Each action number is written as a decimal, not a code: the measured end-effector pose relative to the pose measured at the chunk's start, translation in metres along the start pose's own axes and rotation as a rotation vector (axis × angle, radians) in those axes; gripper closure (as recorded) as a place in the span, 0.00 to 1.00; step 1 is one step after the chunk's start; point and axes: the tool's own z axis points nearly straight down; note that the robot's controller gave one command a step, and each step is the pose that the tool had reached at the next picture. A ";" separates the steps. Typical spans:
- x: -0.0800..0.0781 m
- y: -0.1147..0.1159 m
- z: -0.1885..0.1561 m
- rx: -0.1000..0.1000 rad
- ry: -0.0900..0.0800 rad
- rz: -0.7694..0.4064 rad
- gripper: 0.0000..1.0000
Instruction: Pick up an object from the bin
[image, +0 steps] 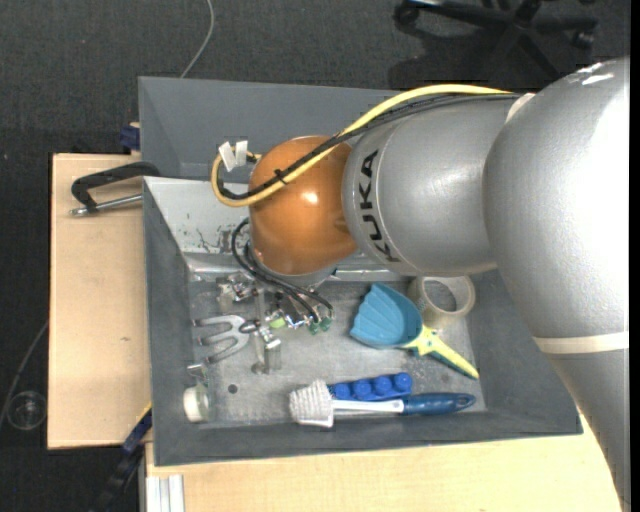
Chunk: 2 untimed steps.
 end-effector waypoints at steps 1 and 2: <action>-0.002 -0.002 -0.011 0.001 -0.013 -0.057 0.00; -0.008 -0.009 0.033 0.000 -0.007 -0.148 0.00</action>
Offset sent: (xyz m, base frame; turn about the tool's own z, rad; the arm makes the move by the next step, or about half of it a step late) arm 0.0117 -0.0081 -0.0431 -0.1560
